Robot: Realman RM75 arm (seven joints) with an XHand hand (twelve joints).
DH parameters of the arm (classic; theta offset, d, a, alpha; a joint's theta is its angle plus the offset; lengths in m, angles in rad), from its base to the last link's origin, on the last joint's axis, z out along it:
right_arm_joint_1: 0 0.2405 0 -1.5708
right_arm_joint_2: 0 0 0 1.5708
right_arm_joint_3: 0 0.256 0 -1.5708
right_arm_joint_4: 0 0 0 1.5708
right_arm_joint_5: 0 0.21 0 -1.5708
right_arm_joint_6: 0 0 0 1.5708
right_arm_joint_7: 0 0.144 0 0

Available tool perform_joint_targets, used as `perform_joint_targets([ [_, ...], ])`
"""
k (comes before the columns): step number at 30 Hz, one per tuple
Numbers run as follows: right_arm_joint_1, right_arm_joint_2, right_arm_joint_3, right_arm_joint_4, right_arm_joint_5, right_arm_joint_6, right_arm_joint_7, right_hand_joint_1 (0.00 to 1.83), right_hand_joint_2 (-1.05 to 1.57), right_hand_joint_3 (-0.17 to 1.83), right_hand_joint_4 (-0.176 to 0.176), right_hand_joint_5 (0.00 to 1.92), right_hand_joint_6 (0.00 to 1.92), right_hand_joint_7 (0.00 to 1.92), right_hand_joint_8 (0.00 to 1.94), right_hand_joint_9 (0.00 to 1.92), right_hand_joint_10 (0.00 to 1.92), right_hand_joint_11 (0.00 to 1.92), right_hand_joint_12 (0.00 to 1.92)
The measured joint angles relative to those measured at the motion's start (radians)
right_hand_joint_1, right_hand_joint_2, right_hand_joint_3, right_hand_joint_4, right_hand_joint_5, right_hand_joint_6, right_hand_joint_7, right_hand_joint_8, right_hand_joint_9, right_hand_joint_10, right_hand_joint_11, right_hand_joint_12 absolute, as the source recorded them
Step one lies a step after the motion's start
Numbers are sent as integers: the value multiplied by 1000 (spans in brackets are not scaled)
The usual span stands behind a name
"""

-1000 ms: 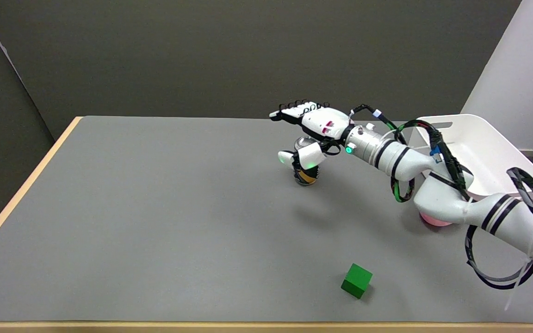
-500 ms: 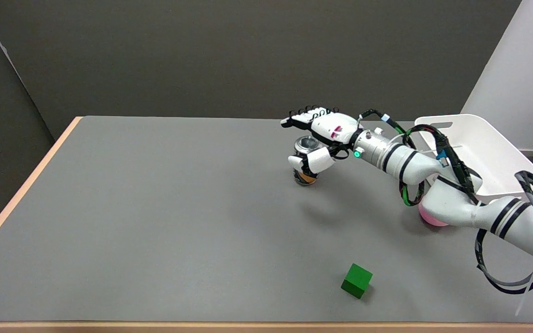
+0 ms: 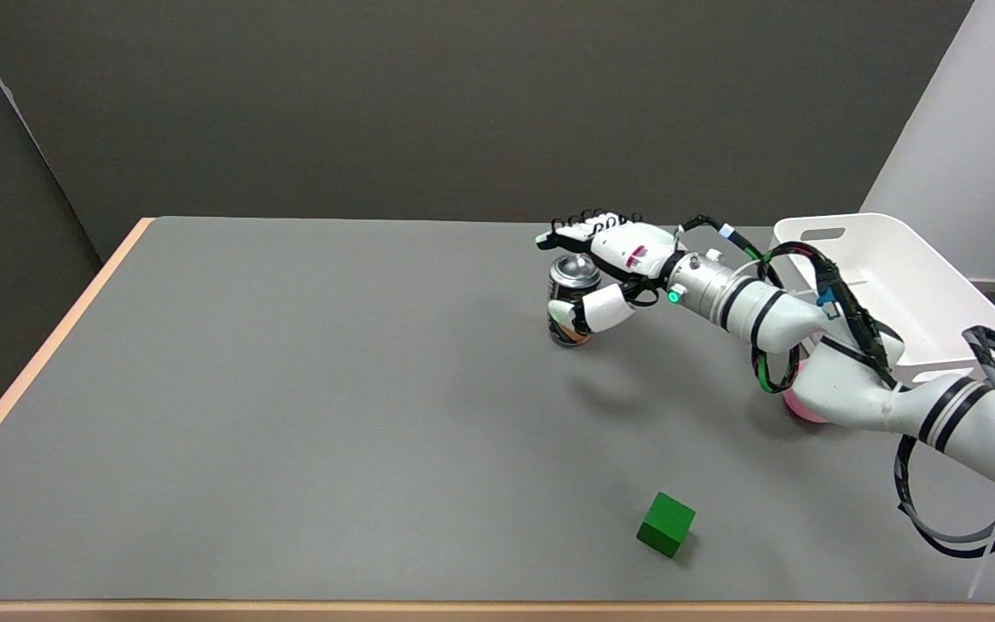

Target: Pick up the black can.

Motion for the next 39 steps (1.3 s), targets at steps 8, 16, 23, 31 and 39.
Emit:
perform_joint_targets([
  [8, -2, -9, 3, -20, 0, 9, 2, 405, 713, 870, 55, 299, 550, 472, 510, 368, 819, 141, 1162],
  [16, -2, -19, 8, -34, -1, 16, 0, 493, 742, 882, 72, 453, 978, 692, 990, 576, 1100, 291, 1347],
  [23, -2, -23, 11, -40, -4, 19, -1, 527, 736, 904, 82, 529, 1220, 699, 1495, 708, 1265, 347, 1563],
  [31, -2, -26, 20, -43, -7, 22, -3, 565, 763, 852, 81, 577, 1384, 632, 1749, 758, 1363, 292, 1710],
  [39, -4, -29, 57, -36, -26, 27, -3, 574, 761, 852, 85, 591, 1430, 615, 1808, 780, 1404, 258, 1764],
])
